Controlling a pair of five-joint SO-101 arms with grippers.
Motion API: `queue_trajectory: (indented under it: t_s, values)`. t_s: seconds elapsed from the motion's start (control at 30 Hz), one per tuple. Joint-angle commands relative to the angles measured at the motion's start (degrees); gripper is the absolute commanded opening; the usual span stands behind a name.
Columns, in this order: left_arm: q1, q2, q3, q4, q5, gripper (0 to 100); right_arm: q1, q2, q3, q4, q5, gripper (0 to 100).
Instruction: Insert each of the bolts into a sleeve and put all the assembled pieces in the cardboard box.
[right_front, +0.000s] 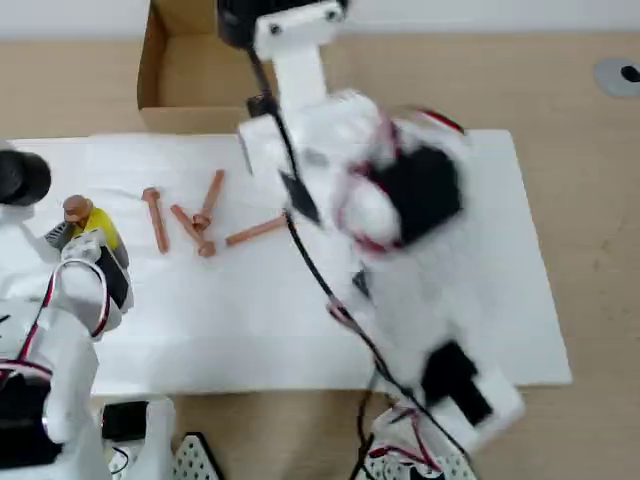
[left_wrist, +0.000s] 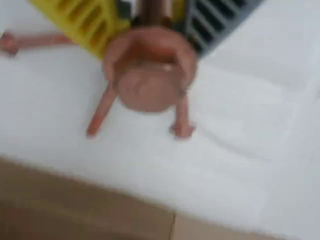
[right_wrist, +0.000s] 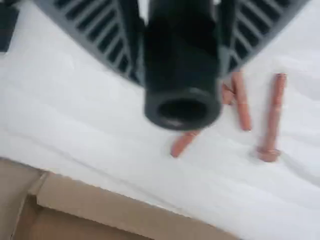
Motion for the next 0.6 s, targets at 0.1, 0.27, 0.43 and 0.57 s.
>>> queue_trajectory:
  t_s: [0.1, 0.27, 0.43, 0.57]
  values:
    - [0.8, -3.9, 5.1, -7.6, 0.5, 1, -4.4, -26.9, 38.5, -3.0, 1.8, 1.1]
    - [0.8, -3.8, 6.1, -12.0, 0.8, 1, -4.6, -43.6, 70.4, -20.3, 5.7, 1.1]
    - [0.8, -3.9, 5.6, -13.0, 7.8, 1, -4.9, -60.5, 97.8, -43.3, 9.9, 1.1]
    - [0.8, -4.2, 5.6, -13.1, 12.7, 1, -7.8, -74.8, 113.5, -54.9, 12.9, 1.0]
